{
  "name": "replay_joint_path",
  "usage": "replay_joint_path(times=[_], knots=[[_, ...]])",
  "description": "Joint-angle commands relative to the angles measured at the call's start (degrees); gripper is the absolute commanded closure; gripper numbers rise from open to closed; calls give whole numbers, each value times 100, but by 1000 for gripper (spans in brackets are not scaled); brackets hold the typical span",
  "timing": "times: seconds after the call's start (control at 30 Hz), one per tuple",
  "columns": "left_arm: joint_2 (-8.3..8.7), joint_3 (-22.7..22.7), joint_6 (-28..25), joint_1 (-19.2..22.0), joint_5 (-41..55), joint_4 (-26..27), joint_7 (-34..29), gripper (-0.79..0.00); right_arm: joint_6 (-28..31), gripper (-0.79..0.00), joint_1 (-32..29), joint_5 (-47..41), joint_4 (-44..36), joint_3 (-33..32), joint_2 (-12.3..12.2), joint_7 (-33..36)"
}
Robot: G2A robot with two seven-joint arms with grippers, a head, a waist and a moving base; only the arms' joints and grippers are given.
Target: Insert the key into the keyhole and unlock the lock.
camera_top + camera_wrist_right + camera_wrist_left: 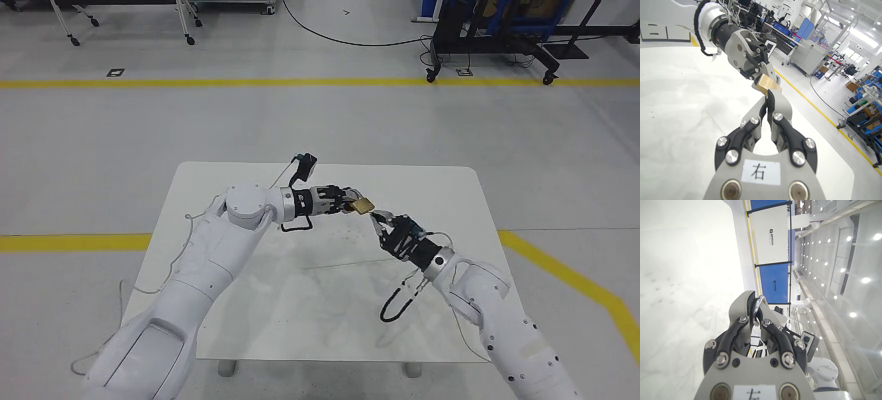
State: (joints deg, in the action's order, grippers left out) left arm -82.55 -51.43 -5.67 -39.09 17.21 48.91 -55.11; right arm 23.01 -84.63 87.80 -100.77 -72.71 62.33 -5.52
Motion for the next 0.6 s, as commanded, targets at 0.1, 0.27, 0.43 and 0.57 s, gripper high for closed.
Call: replay_joint_path(times=[0.1, 0.27, 0.43, 0.57], knots=[[-15, -29, 99, -5, 192, -39, -154, 0, -141, -351, -42, 190, -159, -48, -6, 53], [-25, -126, 127, 45, 478, -164, -341, 0, -143, -520, -99, 264, -258, -86, -12, 10], [-29, -88, 155, 99, 328, -226, -312, 0, -130, -496, -151, 20, -238, -298, -23, -221], [-18, 91, 183, 174, -347, -217, -39, 0, -56, -785, -269, -304, -284, -601, -46, -456]])
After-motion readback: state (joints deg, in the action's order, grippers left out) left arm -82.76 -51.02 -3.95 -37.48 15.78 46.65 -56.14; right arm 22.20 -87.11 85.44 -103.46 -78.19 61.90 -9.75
